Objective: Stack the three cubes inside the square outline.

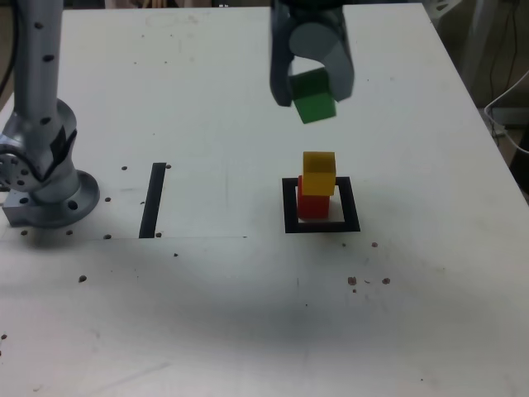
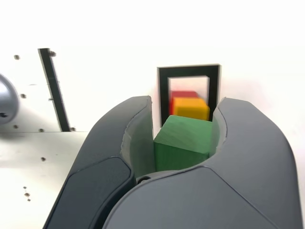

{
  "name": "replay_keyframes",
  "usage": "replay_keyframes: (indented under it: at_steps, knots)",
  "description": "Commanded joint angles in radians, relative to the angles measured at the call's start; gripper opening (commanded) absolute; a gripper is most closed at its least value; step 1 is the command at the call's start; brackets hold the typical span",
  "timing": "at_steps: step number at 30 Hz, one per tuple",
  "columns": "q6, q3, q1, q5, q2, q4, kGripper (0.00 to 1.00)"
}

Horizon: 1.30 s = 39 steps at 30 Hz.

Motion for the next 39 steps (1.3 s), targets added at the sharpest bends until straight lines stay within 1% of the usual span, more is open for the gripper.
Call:
replay_keyframes:
  at_steps: [1, 18, 29, 39]
  knots:
    - [0.008, -0.007, -0.008, -0.002, 0.014, 0.033, 0.00]
    - [-0.005, 0.043, -0.009, -0.031, 0.093, 0.031, 0.00]
    - [-0.007, 0.039, -0.009, -0.029, 0.114, 0.027, 0.03]
    - [-0.023, 0.030, -0.007, -0.017, 0.124, 0.018, 0.06]
